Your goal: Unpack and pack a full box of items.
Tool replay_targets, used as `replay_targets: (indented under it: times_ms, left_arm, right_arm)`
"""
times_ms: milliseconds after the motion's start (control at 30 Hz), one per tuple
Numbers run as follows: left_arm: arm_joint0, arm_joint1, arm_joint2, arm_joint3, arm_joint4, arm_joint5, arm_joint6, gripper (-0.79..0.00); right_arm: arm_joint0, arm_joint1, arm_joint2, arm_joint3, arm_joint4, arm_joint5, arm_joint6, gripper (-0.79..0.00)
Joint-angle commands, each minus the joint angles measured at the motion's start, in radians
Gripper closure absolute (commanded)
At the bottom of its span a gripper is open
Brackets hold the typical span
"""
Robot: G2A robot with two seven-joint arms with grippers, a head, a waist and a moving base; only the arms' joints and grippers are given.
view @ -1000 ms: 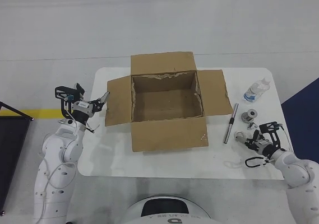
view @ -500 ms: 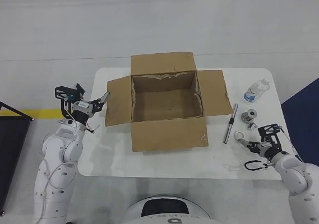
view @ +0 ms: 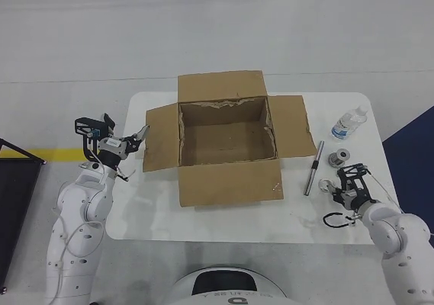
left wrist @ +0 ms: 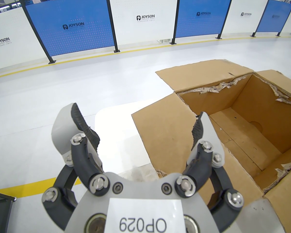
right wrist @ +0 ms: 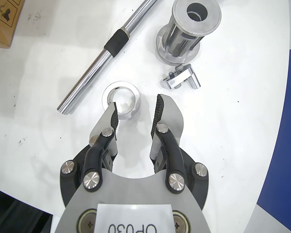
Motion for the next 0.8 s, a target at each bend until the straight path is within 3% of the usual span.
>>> replay_targets:
  times_ms: [0,300,567,667,767]
  left_arm:
    - [0.0,0.0,0.0,0.0,0.0,0.0,0.0,-0.785]
    - [0.0,0.0,0.0,0.0,0.0,0.0,0.0,-0.785]
    - [0.0,0.0,0.0,0.0,0.0,0.0,0.0,-0.785]
    - [0.0,0.0,0.0,0.0,0.0,0.0,0.0,-0.785]
    - [0.0,0.0,0.0,0.0,0.0,0.0,0.0,-0.785]
  right_arm:
    - [0.017,0.0,-0.008,0.012,-0.003,0.006,0.012,-0.336]
    - [0.053,-0.001,-0.057,0.025,-0.057,0.039,0.048,-0.274]
    - [0.064,-0.003,-0.095,0.017,-0.095,0.069,0.053,-0.135]
    - [0.073,-0.004,-0.107,0.019,-0.106,0.084,0.061,0.0]
    - [0.069,-0.004,-0.102,0.016,-0.104,0.088,0.044,0.0]
